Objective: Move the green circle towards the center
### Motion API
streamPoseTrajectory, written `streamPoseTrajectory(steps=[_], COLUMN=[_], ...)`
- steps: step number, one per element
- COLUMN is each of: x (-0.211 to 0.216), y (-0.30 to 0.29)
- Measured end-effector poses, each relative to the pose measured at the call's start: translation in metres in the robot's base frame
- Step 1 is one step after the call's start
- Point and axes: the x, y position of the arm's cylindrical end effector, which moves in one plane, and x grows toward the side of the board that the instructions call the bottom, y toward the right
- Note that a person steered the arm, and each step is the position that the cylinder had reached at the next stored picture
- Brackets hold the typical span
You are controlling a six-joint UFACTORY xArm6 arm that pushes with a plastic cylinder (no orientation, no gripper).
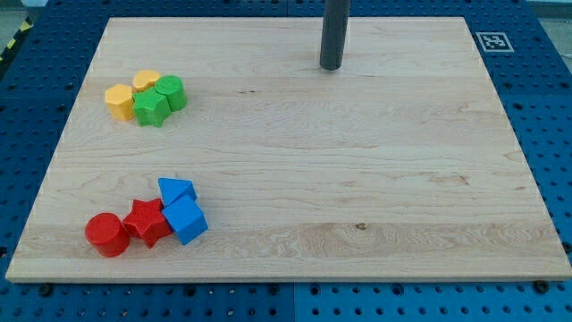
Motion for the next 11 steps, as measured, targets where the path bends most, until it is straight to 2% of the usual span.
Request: streamPoseTrajectory(steps=[2,4,6,8,9,11], x=[-0.003,-0.035,-0.029,0.070,0.098,0.104], y=[-0.017,-0.185,-0.320,-0.354,-0.359,-0.336])
